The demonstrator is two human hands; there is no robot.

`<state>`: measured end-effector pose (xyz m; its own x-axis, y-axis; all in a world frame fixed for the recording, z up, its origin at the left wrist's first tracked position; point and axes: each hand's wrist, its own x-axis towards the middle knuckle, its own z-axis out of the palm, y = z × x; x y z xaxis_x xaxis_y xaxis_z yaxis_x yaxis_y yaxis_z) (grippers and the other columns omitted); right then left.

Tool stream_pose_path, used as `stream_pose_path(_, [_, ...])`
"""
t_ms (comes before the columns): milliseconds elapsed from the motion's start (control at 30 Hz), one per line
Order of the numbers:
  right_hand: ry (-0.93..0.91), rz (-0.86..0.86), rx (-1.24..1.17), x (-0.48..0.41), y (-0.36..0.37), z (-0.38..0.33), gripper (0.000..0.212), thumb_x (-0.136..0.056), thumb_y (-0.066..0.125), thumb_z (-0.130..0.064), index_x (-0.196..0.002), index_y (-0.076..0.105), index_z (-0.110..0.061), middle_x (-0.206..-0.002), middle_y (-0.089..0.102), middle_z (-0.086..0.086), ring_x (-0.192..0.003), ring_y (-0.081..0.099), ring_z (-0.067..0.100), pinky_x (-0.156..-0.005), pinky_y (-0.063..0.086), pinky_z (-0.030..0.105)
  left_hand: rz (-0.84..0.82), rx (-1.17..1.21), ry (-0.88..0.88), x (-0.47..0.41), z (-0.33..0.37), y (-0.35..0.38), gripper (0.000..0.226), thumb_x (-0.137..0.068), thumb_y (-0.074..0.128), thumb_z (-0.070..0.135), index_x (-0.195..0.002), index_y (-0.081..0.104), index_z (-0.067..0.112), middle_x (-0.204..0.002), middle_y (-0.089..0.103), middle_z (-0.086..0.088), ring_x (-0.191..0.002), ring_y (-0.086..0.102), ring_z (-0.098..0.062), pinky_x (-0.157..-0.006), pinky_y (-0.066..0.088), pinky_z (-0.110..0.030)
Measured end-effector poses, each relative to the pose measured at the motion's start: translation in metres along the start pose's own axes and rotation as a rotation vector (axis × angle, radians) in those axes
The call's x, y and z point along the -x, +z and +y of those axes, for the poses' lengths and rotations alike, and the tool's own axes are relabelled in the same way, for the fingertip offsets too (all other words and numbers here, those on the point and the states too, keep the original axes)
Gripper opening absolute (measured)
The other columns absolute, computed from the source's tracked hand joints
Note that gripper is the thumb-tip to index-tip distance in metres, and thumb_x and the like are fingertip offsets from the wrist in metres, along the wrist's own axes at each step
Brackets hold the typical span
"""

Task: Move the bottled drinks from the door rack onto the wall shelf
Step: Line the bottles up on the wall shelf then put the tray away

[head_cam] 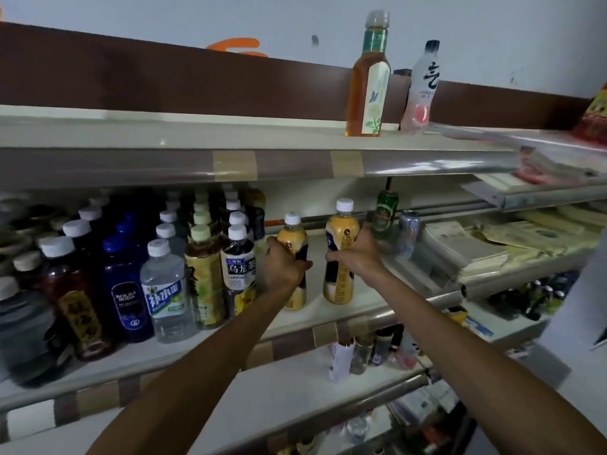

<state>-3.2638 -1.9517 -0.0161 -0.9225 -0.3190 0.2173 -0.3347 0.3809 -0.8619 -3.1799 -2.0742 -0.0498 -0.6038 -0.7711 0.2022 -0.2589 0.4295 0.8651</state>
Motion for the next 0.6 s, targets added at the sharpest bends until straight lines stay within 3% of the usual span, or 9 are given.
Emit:
stream_pose_path(167, [-0.029,-0.058,-0.028,-0.029,0.008,0.011,0.070,-0.061,0.086,-0.005,-0.117,0.044,-0.010,-0.101,0.052,0.002,-0.093,0.053,0.018,-0.076,0.043,0.030,0.034,0.080,-0.028,-0.016,-0.005,0.011,0.070,-0.074,0.082,0.016,-0.128,0.037,0.006,-0.122,0.056,-0.014,-0.112,0.055,-0.032,-0.087,0.044,-0.036])
stream_pose_path(333, [-0.034,-0.083,-0.028,-0.050,0.024,0.024,0.069,-0.062,0.086,-0.004,-0.117,0.044,-0.009,-0.099,0.055,0.003,-0.091,0.056,0.021,-0.077,0.045,0.031,0.083,0.101,-0.016,-0.020,-0.015,0.022,0.081,-0.075,0.081,0.021,-0.140,0.034,0.010,-0.133,0.054,-0.011,-0.123,0.050,-0.029,-0.101,0.043,-0.038])
stream_pose_path(500, [-0.054,-0.045,-0.056,-0.064,0.041,0.038,0.066,-0.062,0.086,-0.007,-0.114,0.045,-0.010,-0.098,0.054,0.002,-0.091,0.056,0.023,-0.076,0.045,0.032,0.088,-0.043,-0.112,0.002,-0.019,0.025,0.053,-0.081,0.075,0.027,-0.123,0.049,0.009,-0.114,0.064,-0.008,-0.109,0.061,-0.029,-0.082,0.046,-0.031])
stream_pose_path(600, [-0.073,-0.053,-0.035,-0.071,0.044,0.045,0.066,-0.064,0.086,-0.013,-0.114,0.043,-0.011,-0.099,0.055,0.003,-0.090,0.057,0.024,-0.073,0.042,0.031,0.105,-0.240,-0.155,0.016,-0.030,0.031,0.047,-0.086,0.070,0.032,-0.120,0.046,0.009,-0.118,0.061,-0.011,-0.111,0.058,-0.032,-0.087,0.046,-0.038])
